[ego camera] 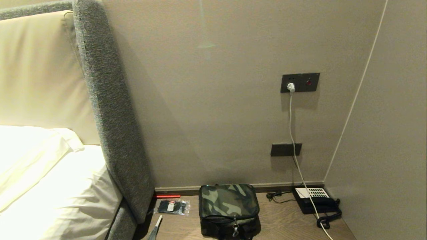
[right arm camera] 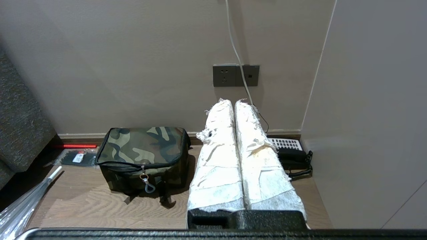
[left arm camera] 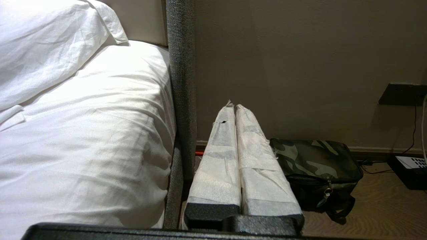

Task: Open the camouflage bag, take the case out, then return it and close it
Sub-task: Open the top of the storage box

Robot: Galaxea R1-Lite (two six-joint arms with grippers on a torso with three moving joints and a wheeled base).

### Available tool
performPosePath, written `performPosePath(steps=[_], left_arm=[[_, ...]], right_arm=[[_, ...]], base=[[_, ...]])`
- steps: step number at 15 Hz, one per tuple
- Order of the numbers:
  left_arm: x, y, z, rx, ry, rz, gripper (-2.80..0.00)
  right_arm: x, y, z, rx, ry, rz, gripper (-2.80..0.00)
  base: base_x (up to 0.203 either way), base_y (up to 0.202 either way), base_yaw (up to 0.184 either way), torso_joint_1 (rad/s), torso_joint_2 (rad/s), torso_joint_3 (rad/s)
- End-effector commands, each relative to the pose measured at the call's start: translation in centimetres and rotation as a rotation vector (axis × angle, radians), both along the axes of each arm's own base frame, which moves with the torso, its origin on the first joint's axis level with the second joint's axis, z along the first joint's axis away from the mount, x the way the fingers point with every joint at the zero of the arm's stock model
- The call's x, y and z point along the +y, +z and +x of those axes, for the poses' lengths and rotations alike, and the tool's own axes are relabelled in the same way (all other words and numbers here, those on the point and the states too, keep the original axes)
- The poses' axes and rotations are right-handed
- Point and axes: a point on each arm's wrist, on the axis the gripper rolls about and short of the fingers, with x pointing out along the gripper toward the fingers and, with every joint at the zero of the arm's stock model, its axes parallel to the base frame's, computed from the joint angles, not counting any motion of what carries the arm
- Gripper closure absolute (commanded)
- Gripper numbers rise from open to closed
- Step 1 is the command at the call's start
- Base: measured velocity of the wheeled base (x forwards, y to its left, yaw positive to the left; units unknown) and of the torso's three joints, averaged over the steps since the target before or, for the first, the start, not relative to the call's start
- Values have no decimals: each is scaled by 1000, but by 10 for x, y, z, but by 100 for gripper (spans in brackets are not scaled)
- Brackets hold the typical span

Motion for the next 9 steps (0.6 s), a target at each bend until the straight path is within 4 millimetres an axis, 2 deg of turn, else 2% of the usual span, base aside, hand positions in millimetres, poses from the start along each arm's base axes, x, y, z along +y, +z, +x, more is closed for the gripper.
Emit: performPosePath(steps=[1, 5, 9], left_arm=[[0, -1, 0, 3, 1, 0, 0], [0, -1, 0, 1, 1, -3, 0], [0, -1, 0, 1, 1, -3, 0]], right_arm=[[0, 0, 0, -2, 1, -1, 0], [0, 0, 0, -3, 1, -1, 0], [0, 0, 0, -3, 1, -1, 0]], base=[[0, 0, 0, 0, 0, 0], [0, 0, 0, 1, 0, -32], [0, 0, 0, 5, 3, -177]])
